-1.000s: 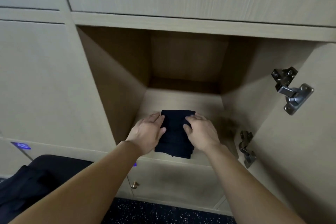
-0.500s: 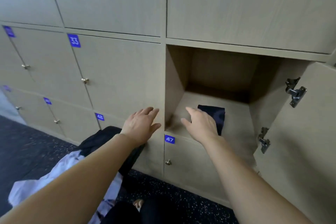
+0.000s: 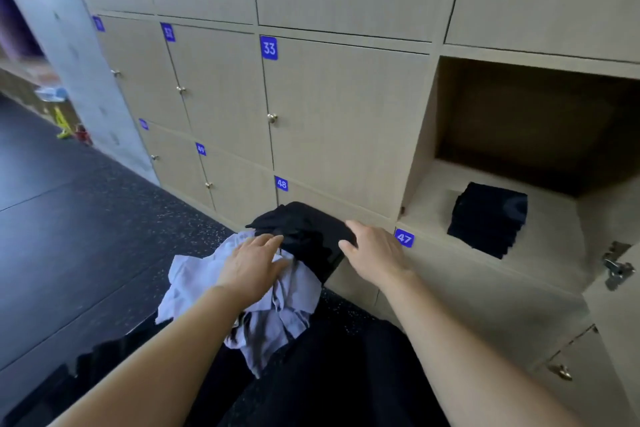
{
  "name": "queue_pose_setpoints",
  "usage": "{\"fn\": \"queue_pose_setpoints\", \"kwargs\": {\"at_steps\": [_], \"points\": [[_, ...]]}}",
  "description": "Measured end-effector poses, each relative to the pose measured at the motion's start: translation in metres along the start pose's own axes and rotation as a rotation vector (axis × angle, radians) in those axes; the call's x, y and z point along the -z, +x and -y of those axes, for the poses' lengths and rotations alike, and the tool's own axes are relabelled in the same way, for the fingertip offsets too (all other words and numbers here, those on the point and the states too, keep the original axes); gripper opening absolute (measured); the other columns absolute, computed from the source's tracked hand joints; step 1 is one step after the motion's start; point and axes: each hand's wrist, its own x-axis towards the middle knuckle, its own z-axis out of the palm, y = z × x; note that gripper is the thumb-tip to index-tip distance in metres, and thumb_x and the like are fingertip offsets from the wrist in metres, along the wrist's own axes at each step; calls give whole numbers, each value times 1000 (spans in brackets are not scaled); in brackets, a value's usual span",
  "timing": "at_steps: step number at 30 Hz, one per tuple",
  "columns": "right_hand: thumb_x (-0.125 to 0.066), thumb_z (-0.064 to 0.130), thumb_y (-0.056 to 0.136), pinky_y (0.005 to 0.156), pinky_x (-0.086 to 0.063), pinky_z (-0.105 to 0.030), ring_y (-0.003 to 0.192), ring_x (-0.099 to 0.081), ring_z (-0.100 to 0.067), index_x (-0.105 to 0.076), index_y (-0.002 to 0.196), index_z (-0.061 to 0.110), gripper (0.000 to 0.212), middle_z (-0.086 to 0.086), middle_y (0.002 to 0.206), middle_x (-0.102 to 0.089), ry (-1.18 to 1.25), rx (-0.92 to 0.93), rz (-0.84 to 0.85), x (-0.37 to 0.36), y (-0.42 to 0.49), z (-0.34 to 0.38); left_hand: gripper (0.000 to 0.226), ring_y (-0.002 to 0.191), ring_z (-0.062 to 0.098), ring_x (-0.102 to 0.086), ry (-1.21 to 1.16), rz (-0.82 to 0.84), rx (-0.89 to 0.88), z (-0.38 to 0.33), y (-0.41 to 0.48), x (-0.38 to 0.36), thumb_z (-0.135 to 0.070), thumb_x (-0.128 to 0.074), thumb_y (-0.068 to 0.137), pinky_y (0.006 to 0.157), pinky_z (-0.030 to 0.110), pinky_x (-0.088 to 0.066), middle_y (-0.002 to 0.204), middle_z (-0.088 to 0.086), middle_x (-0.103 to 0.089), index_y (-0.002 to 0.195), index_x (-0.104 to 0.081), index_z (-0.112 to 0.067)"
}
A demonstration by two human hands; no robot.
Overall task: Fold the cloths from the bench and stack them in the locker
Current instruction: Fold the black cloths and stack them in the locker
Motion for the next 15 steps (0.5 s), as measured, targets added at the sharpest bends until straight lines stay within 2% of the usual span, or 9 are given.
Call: {"fn": "queue_pose_setpoints", "kwargs": {"at_steps": [6, 8, 15], "points": [[-48, 36, 97, 92, -45, -37, 117, -55, -27, -53, 128, 16, 38, -3, 129, -60, 9, 3, 81, -41, 20, 9, 47, 130, 25, -45, -41, 40, 64, 35, -1, -21, -40, -46, 101, 103, 32, -36, 144, 1, -49, 142, -45, -17], [-47, 35, 98, 94, -43, -36, 119, -54, -26, -50, 135, 18, 41, -2, 132, -58, 14, -4, 104, -52, 32, 11, 46, 128, 25, -47, -62, 45, 80, 43, 9, -28, -40, -45, 101, 100, 32, -39, 142, 1, -51, 141, -46, -16], [-42, 35, 101, 94, -42, -34, 120, -54, -24, -48, 138, 22, 40, 1, 135, -56, 20, -18, 138, -89, 96, 14, 50, 137, 21, -37, -91, 65, 97, 67, 64, -50, -36, -41, 103, 105, 29, -31, 152, -3, -40, 150, -33, -22]]}}
